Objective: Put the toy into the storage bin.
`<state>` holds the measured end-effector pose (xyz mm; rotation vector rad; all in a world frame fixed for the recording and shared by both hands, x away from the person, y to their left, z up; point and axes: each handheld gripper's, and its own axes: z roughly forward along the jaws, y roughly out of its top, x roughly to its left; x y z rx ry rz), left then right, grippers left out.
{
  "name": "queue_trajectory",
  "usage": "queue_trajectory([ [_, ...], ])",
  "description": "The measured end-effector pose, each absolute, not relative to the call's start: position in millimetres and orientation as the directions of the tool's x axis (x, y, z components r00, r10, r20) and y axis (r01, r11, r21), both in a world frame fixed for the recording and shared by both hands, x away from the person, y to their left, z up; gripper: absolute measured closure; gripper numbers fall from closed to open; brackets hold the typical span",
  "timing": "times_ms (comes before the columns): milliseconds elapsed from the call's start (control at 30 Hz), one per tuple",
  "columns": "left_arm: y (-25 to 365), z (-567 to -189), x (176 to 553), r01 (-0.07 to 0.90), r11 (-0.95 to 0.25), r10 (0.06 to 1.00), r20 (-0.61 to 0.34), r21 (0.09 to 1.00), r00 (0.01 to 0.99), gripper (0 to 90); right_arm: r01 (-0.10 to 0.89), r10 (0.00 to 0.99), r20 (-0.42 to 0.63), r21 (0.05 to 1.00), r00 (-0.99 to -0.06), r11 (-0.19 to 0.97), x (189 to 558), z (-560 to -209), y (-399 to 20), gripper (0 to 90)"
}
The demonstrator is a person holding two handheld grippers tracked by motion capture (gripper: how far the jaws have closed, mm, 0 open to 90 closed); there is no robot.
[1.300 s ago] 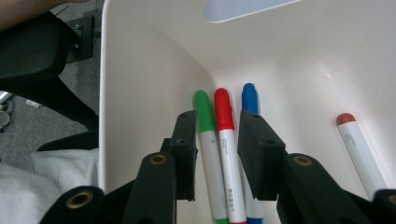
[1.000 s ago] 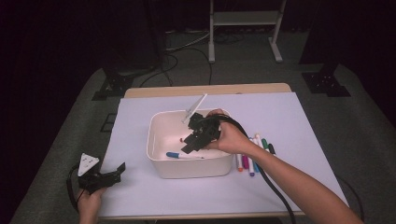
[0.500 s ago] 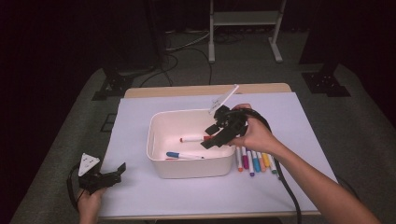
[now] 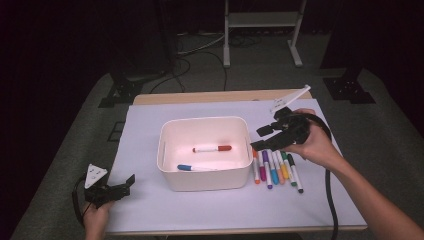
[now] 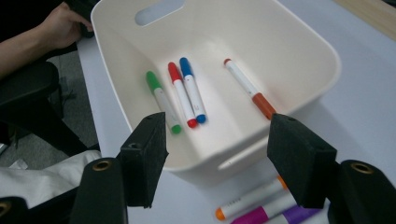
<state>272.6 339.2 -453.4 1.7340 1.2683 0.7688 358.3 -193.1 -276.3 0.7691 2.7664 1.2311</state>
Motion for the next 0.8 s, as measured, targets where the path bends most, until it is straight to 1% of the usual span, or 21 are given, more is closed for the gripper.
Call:
queue_trajectory([
  [200,339.4,-453.5,272.4,0.440,-0.137,0.954,-0.001,0.887,0.300,0.0,0.466,0.491,0.190,0.705,-0.850,0.535,354.8,-279.8,-224.0,35.9],
  [333,338.6,-453.5,271.8,0.432,-0.146,0.954,0.011,0.890,0.300,0.0,0.482,0.510,0.192,0.697,-0.838,0.530,354.5,-284.9,-234.2,35.4],
  [800,338.8,-453.5,273.3,0.447,-0.148,0.953,0.008,0.882,0.302,0.0,0.557,0.577,0.231,0.672,-0.784,0.488,349.8,-325.1,-272.3,34.5],
])
